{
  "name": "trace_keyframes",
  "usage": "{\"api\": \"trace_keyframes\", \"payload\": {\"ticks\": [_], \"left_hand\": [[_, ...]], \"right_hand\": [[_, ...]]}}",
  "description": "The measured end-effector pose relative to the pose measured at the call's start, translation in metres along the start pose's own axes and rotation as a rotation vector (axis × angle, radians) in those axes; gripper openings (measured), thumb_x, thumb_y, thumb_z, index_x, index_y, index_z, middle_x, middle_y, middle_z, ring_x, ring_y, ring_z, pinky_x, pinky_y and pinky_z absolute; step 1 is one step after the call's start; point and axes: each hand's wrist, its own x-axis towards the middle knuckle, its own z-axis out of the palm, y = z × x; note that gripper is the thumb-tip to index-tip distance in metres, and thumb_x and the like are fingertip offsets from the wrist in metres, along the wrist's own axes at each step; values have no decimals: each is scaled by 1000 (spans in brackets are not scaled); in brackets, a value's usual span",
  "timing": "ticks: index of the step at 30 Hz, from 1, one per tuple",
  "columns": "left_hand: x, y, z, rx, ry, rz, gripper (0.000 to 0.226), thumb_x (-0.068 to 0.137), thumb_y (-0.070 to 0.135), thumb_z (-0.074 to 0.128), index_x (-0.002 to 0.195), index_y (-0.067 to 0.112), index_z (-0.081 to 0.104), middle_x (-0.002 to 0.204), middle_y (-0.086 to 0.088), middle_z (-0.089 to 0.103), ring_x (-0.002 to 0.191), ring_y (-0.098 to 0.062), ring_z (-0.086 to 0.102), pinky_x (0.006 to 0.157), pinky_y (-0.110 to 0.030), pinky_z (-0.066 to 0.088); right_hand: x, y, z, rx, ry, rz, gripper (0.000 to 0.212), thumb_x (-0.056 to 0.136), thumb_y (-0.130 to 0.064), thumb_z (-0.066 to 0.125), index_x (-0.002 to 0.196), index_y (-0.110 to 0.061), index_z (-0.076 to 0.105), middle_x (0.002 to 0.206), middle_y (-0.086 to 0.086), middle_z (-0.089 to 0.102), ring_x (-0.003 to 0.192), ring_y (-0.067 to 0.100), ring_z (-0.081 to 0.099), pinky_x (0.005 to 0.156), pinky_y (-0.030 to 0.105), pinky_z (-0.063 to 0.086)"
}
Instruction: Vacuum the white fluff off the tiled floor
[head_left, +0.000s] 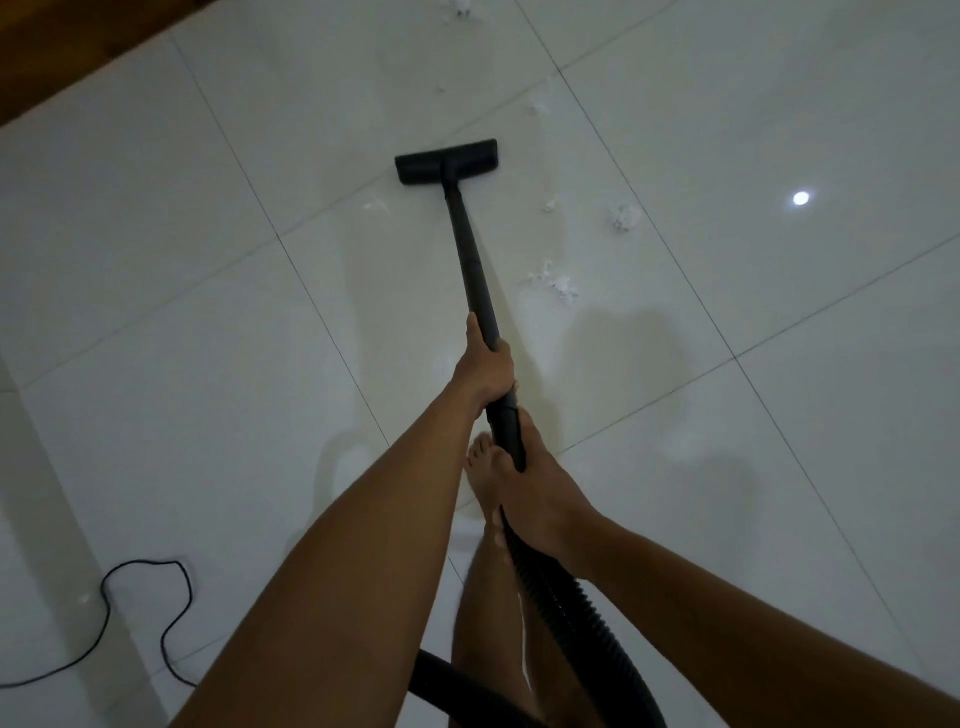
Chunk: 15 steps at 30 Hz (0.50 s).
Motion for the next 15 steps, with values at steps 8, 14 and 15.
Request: {"api": "trace_keyframes", "payload": {"ticks": [8,14,15], "left_hand": [[25,-5,-4,-3,4,30,68,108,31,33,159,39,-10,92,-3,61,72,-18,63,69,-34,58],[37,1,-18,-29,-20,27,69,107,30,35,159,42,-10,93,-6,61,70,-20,61,86,-47,61],[39,2,-22,-31,-28,23,69,107,30,35,159,43,-10,94,-7,62,70,-20,61,85,-47,61]], "right_hand": [[22,-1,5,80,0,-4,59,106,-41,43,152,-58,10,102,25,70,57,20,64,49,27,55],[31,-13,15,183,-3,-21,57,107,-32,43,152,-55,16,86,18,62,59,22,57,58,38,60],[34,-15,18,181,7,-32,56,107,-31,43,151,-54,18,83,16,60,57,21,56,56,37,60]]}}
